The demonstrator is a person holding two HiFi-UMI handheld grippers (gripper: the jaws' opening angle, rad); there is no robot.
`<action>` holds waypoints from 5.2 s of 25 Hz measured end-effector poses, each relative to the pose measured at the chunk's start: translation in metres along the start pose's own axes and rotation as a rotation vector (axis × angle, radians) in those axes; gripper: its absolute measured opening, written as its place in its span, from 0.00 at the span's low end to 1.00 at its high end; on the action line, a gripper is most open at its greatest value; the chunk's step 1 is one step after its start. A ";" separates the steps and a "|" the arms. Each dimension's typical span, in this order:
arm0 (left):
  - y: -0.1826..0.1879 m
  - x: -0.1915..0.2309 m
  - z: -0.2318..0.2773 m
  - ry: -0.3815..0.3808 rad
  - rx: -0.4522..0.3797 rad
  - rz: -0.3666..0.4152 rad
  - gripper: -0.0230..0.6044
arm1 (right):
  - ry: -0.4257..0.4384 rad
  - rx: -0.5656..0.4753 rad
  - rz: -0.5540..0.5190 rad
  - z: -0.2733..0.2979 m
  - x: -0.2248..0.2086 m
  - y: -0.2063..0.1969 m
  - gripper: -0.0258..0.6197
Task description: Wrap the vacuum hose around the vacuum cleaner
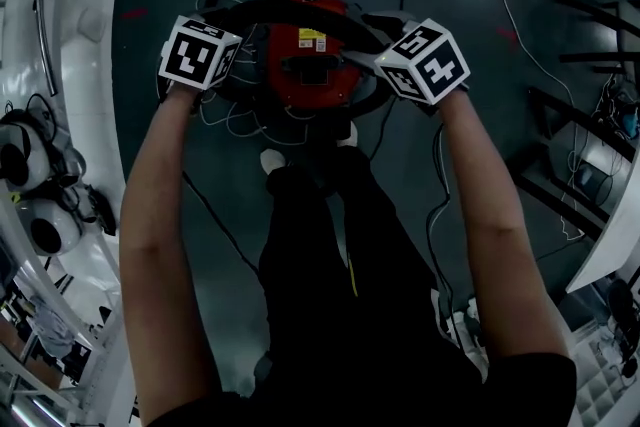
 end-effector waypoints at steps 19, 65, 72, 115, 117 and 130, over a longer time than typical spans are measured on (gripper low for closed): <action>0.041 -0.003 -0.089 0.010 -0.067 -0.127 0.38 | -0.103 0.033 0.103 -0.028 0.033 -0.077 0.50; -0.071 -0.073 -0.054 -0.121 -0.030 -0.264 0.32 | -0.269 0.229 -0.227 -0.060 -0.033 0.040 0.29; -0.084 -0.065 -0.045 -0.014 -0.109 -0.162 0.32 | -0.261 0.209 -0.327 -0.053 -0.036 0.040 0.29; 0.098 -0.089 -0.028 0.012 -0.211 0.413 0.40 | 0.021 0.098 -0.392 -0.023 -0.006 0.046 0.30; 0.097 -0.084 -0.029 0.021 -0.200 0.393 0.40 | -0.030 0.090 -0.380 -0.022 -0.008 0.044 0.32; 0.095 -0.068 -0.052 0.014 -0.219 0.228 0.40 | -0.160 0.088 -0.062 -0.030 -0.027 -0.049 0.44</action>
Point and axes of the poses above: the fingertips, and each gripper's own axes: z forward along the fingers, x to its left, y out of its top, the point moved 6 cm from there along -z, backward along the fingers, and after that the axes turned 2 degrees about z, right-handed, at the moved point
